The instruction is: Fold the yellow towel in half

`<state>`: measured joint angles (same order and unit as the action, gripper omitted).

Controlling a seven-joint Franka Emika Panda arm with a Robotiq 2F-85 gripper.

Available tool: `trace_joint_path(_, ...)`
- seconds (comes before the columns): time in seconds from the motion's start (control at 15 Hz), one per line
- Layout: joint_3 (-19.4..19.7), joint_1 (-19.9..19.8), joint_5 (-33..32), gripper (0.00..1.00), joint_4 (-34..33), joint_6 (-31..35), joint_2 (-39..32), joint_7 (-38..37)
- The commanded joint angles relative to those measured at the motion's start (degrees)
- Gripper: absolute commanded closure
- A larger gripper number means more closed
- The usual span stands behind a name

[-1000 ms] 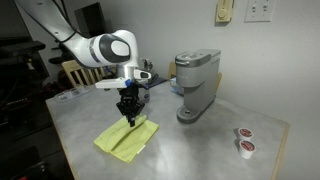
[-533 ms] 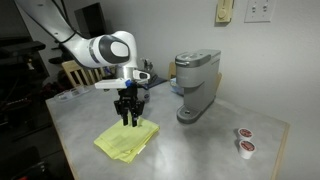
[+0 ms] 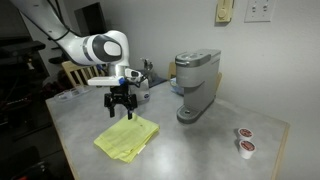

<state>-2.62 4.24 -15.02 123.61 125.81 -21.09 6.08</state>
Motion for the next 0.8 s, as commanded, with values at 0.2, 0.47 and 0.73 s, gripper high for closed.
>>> trace_joint_path(0.2, -3.50, 3.21, 5.03, 0.00, 1.29, -9.93, 5.97, -4.10)
trace_joint_path(0.47, -5.03, 4.74, 10.79, 0.00, -0.40, -17.83, 8.64, -9.17)
trace_joint_path(0.73, -5.40, 5.41, 16.44, 0.00, -3.56, -24.95, 9.25, -15.00)
